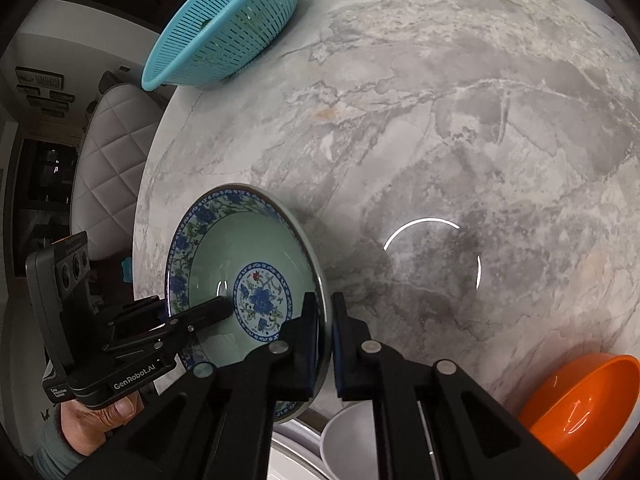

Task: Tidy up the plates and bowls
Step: 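Lift the blue-patterned bowl with both grippers and carry it beside the plates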

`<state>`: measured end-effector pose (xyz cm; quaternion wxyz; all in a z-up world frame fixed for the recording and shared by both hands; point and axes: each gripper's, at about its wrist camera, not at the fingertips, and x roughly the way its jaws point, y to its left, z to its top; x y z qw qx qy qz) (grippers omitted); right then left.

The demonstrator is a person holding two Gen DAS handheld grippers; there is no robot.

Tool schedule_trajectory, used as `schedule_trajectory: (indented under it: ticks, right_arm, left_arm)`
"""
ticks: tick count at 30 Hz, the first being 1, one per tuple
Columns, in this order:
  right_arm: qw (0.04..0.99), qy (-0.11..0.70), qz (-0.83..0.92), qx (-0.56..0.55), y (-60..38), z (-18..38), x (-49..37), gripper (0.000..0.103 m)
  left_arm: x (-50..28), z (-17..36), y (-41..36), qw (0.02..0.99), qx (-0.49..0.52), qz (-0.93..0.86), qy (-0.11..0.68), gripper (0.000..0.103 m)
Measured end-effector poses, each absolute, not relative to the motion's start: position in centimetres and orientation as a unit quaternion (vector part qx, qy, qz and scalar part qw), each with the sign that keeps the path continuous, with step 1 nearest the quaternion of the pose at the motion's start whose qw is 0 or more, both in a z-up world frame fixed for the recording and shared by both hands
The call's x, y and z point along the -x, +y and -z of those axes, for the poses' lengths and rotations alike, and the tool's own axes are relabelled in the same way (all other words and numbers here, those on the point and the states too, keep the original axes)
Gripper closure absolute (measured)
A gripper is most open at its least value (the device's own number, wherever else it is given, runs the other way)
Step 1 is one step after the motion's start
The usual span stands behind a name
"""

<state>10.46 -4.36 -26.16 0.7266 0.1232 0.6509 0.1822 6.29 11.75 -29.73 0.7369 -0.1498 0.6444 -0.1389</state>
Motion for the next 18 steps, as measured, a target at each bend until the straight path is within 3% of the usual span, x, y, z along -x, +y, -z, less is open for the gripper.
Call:
schedule_trajectory:
  ticks: [11, 18]
  right_arm:
    - [0.767, 0.598, -0.179, -0.150, -8.8, 19.4, -3.9, 0.094]
    - [0.783, 0.575, -0.135, -0.195, -14.2, 18.1, 4.4, 0.094]
  left_arm:
    - [-1.8, 22.9, 5.9, 0.746, 0.113, 0.212, 0.622, 0.087]
    - [4.0, 21.5, -1.4, 0.726, 0.061, 0.280, 0.625, 0.087]
